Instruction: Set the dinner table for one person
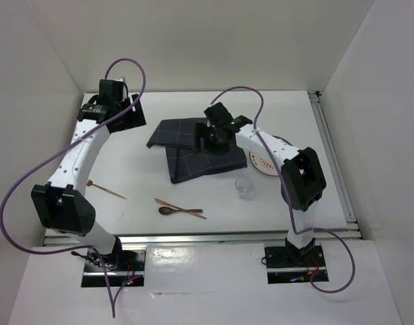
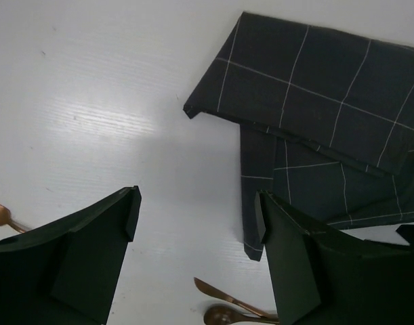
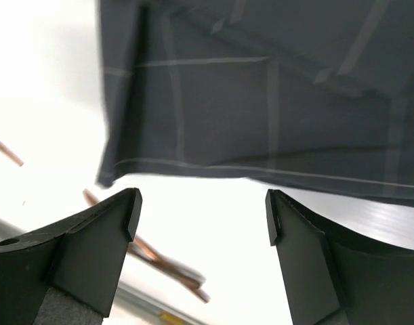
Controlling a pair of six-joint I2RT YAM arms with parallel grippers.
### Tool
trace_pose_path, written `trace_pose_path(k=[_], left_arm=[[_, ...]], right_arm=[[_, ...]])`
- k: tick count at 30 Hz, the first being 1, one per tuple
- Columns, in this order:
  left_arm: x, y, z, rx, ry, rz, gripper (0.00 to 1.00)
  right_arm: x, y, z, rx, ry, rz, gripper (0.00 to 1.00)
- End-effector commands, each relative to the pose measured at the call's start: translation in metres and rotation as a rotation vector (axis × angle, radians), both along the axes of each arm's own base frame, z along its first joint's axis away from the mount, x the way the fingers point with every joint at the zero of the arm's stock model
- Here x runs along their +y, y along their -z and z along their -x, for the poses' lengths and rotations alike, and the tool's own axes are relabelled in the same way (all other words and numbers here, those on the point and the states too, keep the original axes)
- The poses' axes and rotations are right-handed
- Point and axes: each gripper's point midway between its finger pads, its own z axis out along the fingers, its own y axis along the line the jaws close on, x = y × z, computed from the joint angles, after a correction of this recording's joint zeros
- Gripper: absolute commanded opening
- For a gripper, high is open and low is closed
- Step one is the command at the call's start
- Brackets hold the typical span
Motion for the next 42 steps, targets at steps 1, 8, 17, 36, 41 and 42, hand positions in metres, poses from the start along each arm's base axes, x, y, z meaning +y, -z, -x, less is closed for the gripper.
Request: trace_pose_path(k=[1,8,17,36,41,42], left_arm=[[-0.015,0.03,0.0,0.12,0.041,0.124,0.86],[-0.036,0.108,-0.02,0.354,0.033,0.296,0.92],[-0.032,0.171,-0.051,0.484,-0.042,0.411,0.94],[-0.028,0.208,-0.093,0.494,-0.099,0.435,0.37],[-0.014,0.184,-0.104,0.457,-0.119,0.442,0.0],[-0.009,0.173,-0.108,0.427,-0.123,0.445,0.0]], right_arm=[[0.048,-0.024,0.021,-0.034,-0.1,-0.138,0.85],[0.113,0.0,0.042,0.037,-0.198,-0.179,0.85],[0.15,0.042,0.04,0.106,-0.194,-0.123,0.82],[0.137,0.046,0.037,0.086,-0.149,-0.041,0.0],[0.119,0.029,0.038,0.042,-0.137,0.007,0.0],[0.11,0.032,0.037,0.043,-0.128,0.025,0.0]])
